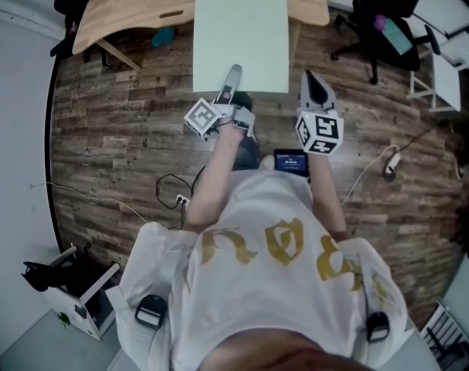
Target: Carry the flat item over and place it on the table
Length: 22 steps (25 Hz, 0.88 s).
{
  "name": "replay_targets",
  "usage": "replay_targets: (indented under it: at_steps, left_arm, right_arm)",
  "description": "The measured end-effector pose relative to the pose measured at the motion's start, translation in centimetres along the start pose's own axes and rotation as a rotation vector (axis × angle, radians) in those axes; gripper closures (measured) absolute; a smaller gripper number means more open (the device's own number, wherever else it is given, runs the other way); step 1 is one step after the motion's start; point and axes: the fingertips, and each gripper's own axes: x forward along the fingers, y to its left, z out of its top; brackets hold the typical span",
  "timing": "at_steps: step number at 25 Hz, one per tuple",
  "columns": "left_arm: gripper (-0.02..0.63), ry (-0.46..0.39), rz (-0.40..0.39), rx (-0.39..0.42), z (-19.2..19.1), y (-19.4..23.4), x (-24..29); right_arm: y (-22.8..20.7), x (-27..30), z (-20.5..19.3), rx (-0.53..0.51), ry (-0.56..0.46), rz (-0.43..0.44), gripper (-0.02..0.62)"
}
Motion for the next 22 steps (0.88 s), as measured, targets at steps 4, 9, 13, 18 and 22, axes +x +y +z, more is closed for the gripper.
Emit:
replay_targets:
  at_steps: [4, 9, 13, 18, 22]
  left_arm:
    - [0.325, -0.001, -0.008, -0.007, 0.7, 0.3, 1.1]
    - [0.325, 0.004, -0.018, -0.023, 2.0, 1.4, 3.7]
    - [0.325, 0.008, -0.012, -0.042, 3.6, 3.1, 6.4]
    - [0.325, 0.020, 0.003, -0.071, 6.2, 5.5, 11.0]
    - [0.325, 0.039, 0.015, -0.083, 8.7, 7.0, 14.4]
  right_arm:
    - [-0.1, 1.3, -0.4, 0.001, 0.011, 0.001, 0.597]
    - [-0.7, 4.4, -0.7, -0.005, 0.025, -0.001, 0.597]
    - [-1.5, 7.5, -1.1, -0.009, 0.047, -0.017, 0.597]
    - [-3.4, 12.3, -0.7, -0.010, 0.068, -0.051, 0.597]
    - [-4.3, 16.0, -0.3, -0.010, 0.082, -0.084, 0.597]
